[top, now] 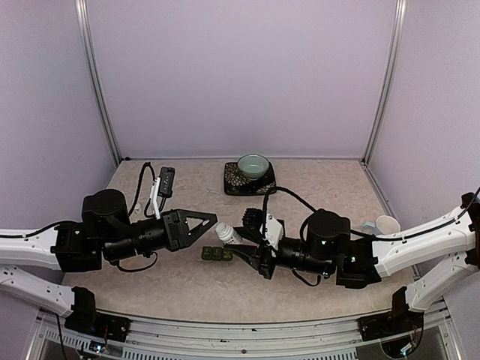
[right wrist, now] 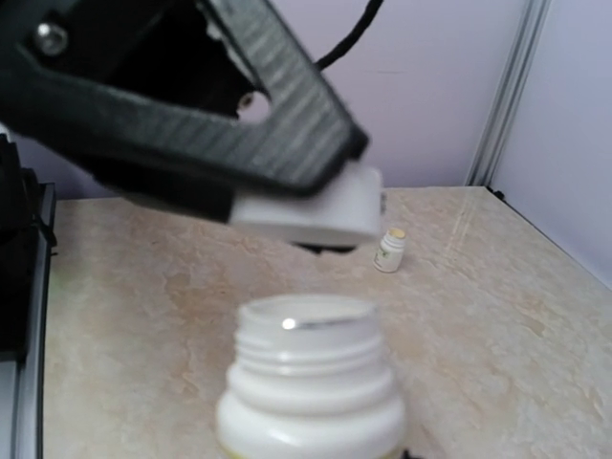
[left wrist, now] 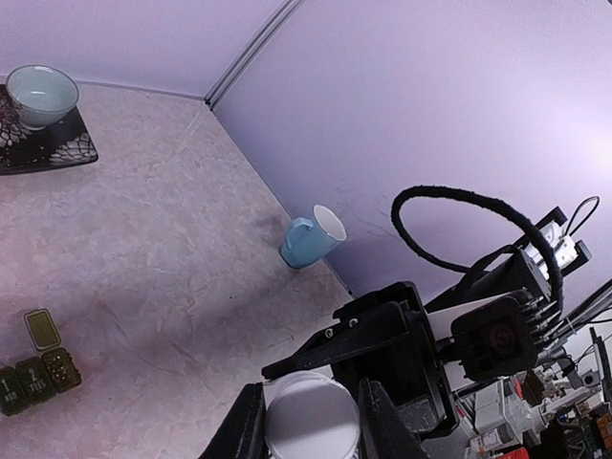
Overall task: Sort the pills into containers
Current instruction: Close the lid of the pill bottle.
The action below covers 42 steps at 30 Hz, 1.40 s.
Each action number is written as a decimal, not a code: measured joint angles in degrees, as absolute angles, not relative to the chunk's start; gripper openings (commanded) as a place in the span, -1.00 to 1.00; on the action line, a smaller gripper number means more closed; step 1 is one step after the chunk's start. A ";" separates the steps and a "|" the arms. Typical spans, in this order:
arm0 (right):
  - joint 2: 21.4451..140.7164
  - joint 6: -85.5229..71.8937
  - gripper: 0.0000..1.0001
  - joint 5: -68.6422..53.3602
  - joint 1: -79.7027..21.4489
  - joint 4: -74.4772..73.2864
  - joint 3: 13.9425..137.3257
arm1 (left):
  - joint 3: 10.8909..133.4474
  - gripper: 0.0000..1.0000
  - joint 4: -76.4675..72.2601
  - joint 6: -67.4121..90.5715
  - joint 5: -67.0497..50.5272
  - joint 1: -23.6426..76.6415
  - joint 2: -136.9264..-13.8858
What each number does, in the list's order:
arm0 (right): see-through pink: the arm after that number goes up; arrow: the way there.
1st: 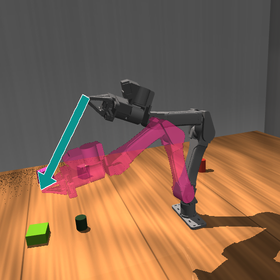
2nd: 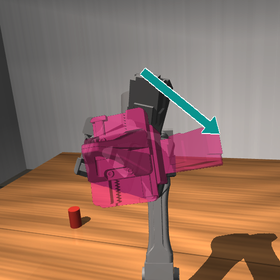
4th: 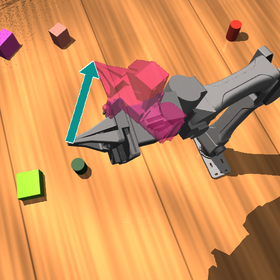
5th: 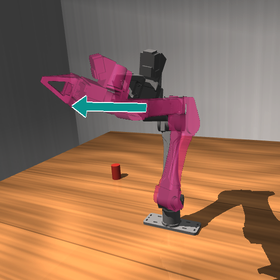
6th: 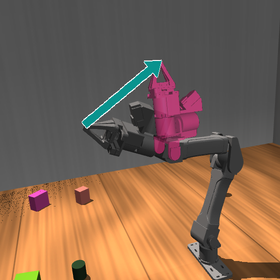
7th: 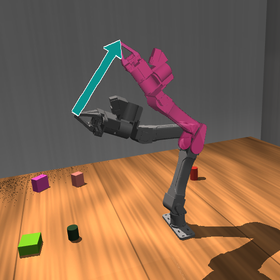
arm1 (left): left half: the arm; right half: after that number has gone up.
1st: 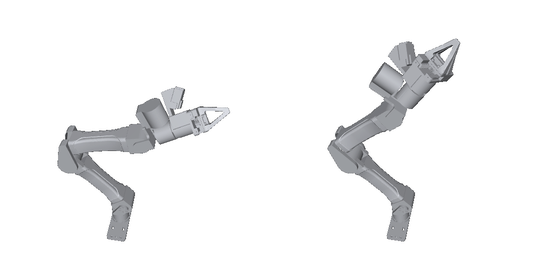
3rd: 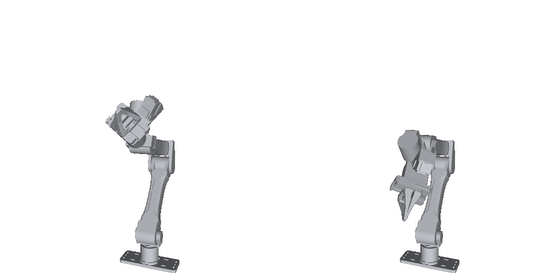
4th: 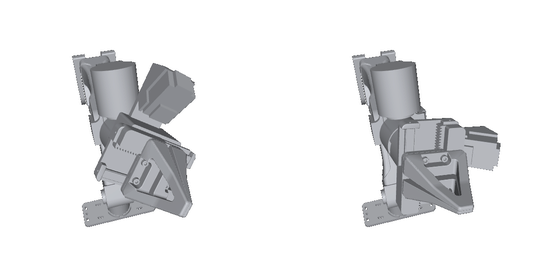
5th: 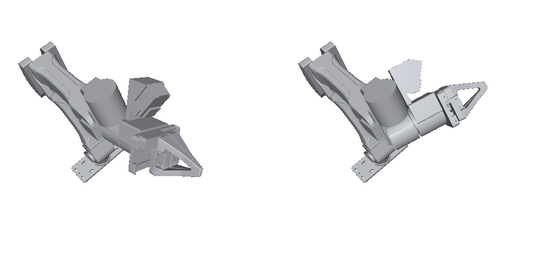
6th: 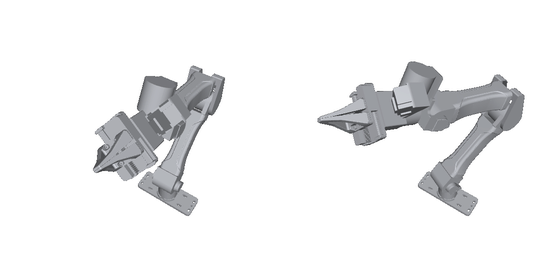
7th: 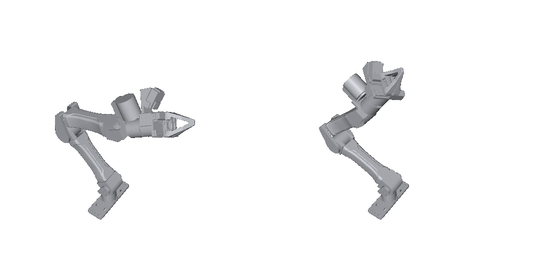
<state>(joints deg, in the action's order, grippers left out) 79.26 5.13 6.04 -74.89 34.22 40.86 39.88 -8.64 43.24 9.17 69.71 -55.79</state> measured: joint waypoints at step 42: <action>81.32 6.11 -0.44 13.89 -75.96 21.69 49.89 | 40.69 -0.40 -12.29 43.24 15.14 71.07 -59.96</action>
<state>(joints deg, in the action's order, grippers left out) 81.32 6.11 13.89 -75.96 21.69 49.89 40.69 -12.29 43.24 15.14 71.07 -59.96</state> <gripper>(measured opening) 0.314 0.312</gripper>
